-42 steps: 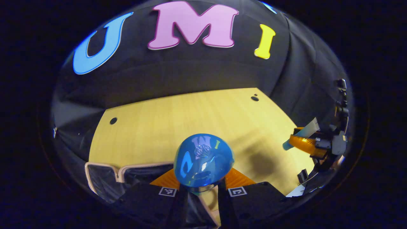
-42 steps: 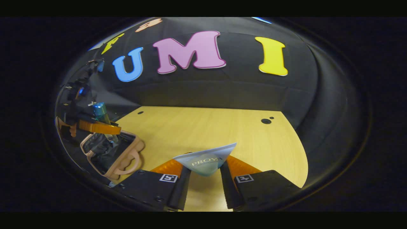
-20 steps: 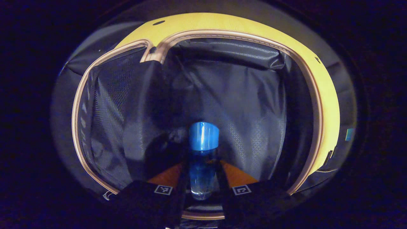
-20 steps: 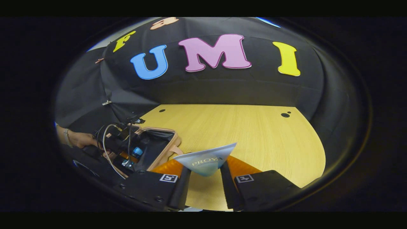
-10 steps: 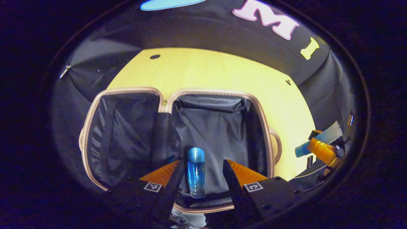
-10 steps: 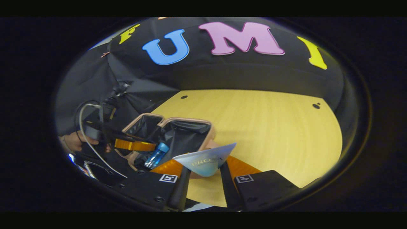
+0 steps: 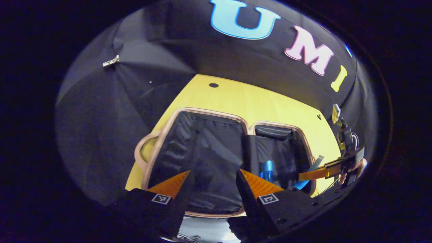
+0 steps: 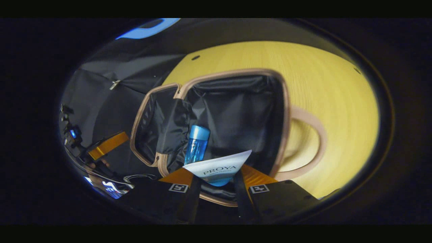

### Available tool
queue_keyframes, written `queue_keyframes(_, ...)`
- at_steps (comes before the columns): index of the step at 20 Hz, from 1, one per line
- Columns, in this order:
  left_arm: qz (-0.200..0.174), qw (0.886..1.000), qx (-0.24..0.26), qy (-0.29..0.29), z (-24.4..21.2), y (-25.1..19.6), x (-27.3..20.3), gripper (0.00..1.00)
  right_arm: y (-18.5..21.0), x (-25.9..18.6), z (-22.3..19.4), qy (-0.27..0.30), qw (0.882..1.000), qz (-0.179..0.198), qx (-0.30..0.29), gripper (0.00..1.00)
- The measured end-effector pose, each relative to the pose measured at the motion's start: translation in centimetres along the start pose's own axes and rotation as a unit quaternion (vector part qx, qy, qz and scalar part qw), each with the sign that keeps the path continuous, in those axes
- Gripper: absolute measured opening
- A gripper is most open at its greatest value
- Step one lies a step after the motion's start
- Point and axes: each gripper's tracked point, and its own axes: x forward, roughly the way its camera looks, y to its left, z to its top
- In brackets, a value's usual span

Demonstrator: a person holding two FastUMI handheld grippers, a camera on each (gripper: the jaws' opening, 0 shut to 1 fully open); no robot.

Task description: First open the suitcase, pack the skin care products into it, and then close the suitcase.

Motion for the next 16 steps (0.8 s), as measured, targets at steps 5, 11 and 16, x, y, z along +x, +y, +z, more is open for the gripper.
queue_keyframes(5, 0.058, 0.997, -0.042, -0.001, 0.2, 7.1, -0.5, 0.79, -1.3, 2.6, -1.5, 0.059, 0.997, -0.041, 0.038, 0.51)
queue_keyframes(11, 0.126, 0.992, -0.021, 0.008, 2.2, 12.8, 1.8, 0.79, 0.5, 1.5, -0.7, 0.038, 0.998, -0.01, 0.038, 0.7)
queue_keyframes(16, 0.126, 0.991, -0.029, 0.044, 3.3, 15.2, 5.7, 0.79, 1.2, -2.2, 1.3, -0.047, 0.999, 0.028, -0.002, 0.98)
